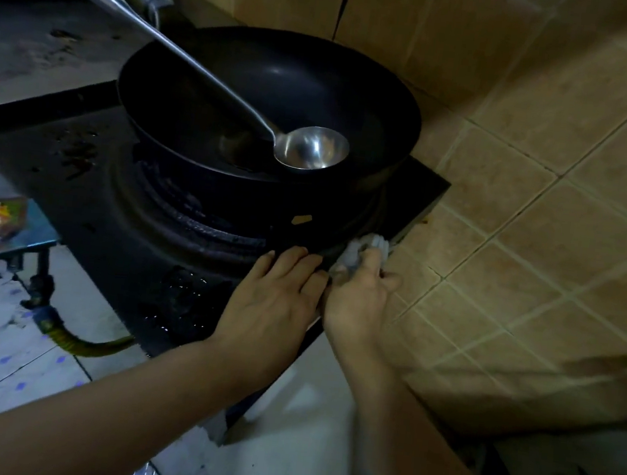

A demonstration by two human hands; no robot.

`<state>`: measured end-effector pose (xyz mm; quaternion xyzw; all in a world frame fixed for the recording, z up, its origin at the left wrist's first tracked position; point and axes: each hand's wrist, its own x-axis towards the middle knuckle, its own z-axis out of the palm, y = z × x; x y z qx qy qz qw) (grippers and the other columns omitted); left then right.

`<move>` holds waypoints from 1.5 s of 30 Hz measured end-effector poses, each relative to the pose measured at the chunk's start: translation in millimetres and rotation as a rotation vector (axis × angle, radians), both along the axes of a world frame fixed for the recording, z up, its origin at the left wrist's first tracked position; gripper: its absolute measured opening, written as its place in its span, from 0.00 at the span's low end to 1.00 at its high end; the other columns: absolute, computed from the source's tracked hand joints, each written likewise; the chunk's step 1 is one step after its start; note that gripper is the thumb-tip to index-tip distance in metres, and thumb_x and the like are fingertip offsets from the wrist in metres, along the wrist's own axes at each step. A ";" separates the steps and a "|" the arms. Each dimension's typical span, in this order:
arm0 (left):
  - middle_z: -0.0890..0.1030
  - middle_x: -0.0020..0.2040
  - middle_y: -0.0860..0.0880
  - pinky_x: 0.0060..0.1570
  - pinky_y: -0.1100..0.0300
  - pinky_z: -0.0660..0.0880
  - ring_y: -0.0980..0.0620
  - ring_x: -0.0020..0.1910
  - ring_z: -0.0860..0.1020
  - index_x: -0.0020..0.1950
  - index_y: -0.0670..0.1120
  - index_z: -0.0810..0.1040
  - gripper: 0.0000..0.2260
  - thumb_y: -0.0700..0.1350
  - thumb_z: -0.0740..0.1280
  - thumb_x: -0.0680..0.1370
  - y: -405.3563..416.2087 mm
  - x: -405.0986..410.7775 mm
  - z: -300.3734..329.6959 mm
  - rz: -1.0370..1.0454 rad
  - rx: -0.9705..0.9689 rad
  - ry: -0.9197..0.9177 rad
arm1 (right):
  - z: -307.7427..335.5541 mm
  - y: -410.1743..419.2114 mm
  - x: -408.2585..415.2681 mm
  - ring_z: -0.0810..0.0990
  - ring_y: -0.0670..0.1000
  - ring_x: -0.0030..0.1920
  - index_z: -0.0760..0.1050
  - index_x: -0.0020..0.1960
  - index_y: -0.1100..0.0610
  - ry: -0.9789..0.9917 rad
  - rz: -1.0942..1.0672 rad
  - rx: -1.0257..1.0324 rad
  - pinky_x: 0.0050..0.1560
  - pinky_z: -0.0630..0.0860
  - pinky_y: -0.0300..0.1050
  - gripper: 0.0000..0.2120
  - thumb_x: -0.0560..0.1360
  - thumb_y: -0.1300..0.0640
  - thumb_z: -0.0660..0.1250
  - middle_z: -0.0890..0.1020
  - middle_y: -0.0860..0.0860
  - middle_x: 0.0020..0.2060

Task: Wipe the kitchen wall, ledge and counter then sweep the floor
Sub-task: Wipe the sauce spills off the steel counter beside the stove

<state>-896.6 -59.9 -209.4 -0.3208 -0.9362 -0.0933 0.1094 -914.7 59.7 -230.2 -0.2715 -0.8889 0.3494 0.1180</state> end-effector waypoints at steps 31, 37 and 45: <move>0.71 0.69 0.44 0.65 0.46 0.65 0.42 0.68 0.67 0.69 0.43 0.70 0.24 0.38 0.61 0.71 -111.0 42.4 29.7 0.158 -0.039 -0.192 | 16.9 -63.2 51.2 0.68 0.61 0.60 0.71 0.66 0.58 -0.044 0.243 0.480 0.58 0.64 0.46 0.19 0.75 0.63 0.62 0.68 0.60 0.63; 0.56 0.76 0.49 0.71 0.53 0.53 0.47 0.74 0.54 0.76 0.48 0.53 0.32 0.42 0.64 0.74 -133.1 44.9 28.8 0.215 -0.093 -0.281 | 17.1 -107.9 66.6 0.73 0.61 0.53 0.77 0.59 0.60 -0.013 0.402 0.507 0.47 0.73 0.51 0.21 0.67 0.68 0.69 0.75 0.59 0.59; 0.55 0.76 0.50 0.71 0.56 0.53 0.48 0.74 0.54 0.76 0.49 0.52 0.30 0.40 0.60 0.76 -150.9 44.0 27.0 0.279 -0.070 -0.299 | 11.8 -74.4 55.5 0.70 0.66 0.56 0.76 0.60 0.63 -0.054 0.207 0.482 0.53 0.59 0.44 0.16 0.73 0.65 0.62 0.72 0.64 0.61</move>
